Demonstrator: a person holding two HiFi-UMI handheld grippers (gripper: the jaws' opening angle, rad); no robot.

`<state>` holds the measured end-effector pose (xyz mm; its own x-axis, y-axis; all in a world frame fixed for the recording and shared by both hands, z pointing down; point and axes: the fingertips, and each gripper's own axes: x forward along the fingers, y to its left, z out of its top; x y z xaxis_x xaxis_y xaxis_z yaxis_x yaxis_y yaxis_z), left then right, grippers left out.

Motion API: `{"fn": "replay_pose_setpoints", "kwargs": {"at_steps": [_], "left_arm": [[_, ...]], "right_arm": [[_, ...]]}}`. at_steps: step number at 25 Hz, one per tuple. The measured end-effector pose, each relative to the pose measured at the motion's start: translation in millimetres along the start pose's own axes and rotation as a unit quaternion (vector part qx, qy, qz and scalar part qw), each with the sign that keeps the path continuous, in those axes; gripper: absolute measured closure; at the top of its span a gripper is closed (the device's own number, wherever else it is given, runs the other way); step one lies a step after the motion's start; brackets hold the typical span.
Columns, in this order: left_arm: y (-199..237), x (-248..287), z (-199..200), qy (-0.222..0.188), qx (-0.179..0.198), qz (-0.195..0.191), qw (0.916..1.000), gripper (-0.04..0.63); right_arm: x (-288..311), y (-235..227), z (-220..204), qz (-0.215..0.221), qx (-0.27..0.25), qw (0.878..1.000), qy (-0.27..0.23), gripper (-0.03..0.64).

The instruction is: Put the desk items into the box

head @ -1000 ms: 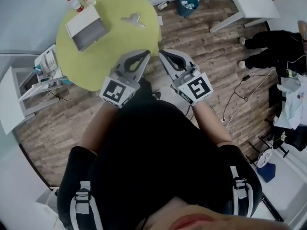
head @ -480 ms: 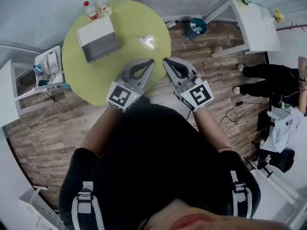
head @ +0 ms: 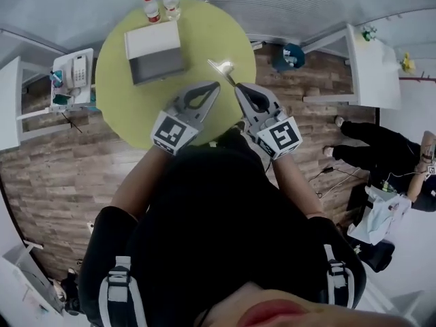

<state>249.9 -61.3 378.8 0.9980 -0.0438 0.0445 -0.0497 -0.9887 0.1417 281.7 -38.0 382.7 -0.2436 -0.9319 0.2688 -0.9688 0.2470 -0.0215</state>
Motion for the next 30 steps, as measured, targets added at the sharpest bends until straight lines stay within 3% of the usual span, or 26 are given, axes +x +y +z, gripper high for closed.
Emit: {"fn": "replay_pose_setpoints", "kwargs": {"at_steps": [8,17,25,30], "left_arm": [[43,10,-1,-0.001,-0.008,0.09,0.9959,0.583],[73,38,-19,-0.004,-0.014,0.203,0.9791,0.584],[86,82,-60,-0.001,-0.014,0.262,0.9651,0.583],[91,101,-92,-0.027,-0.048,0.294,0.9541,0.584]], "right_arm": [[52,-23,-2,0.101,-0.007,0.995,0.008,0.601],[83,-75,-33,0.176,-0.02,0.983,0.047,0.601],[100,-141,-106,0.198,-0.013,0.973,0.114,0.6],[115,-163,-176,0.213,0.007,0.96,0.183,0.6]]}}
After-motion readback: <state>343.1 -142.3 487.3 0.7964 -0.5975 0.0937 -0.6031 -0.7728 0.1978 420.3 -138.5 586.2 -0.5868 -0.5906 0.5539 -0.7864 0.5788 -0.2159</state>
